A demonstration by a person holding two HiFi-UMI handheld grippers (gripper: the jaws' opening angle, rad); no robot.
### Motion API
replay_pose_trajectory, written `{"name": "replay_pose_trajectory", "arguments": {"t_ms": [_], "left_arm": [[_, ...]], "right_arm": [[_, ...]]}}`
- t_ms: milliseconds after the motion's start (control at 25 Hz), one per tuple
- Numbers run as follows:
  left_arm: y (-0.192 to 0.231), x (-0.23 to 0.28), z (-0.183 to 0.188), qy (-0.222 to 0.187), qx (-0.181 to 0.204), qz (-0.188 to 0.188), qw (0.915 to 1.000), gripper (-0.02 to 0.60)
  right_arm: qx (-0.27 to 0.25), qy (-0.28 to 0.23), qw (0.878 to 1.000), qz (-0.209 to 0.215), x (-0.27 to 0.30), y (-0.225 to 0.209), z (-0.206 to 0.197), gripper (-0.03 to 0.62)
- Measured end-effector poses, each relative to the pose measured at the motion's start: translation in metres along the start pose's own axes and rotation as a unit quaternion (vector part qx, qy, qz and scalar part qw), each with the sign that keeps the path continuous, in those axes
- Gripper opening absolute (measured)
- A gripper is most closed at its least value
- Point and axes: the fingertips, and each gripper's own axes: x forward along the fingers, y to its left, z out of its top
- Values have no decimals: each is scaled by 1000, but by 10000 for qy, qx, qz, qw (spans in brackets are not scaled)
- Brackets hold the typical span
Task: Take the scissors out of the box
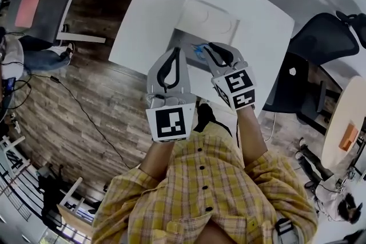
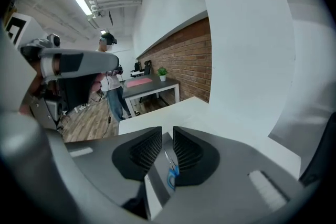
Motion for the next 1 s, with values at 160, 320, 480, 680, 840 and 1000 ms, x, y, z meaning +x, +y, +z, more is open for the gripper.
{"name": "replay_pose_trajectory", "arguments": {"t_ms": [160,320,480,680,840,1000], "left_arm": [[3,9,-5,80,-44,0,10000,5],[3,14,-9,114,-24,8,9999,5],[6,17,-15,202,-40,10,9998,5],[8,24,-20,239,-42,23,9997,5],[9,31,-24,293,-49,35,9996,5],[12,32,-27,334,-67,53,9994,5]], "right_arm": [[-186,410,9990,6,20,-11,-26,75],[-368,779,9963,61,33,-17,-51,89],[-714,1131,9909,166,47,-18,-68,109],[-1215,1677,9775,404,66,-17,-98,120],[-1604,2049,9645,443,78,-22,-120,120],[-2079,2399,9471,476,85,-22,-139,118]]}}
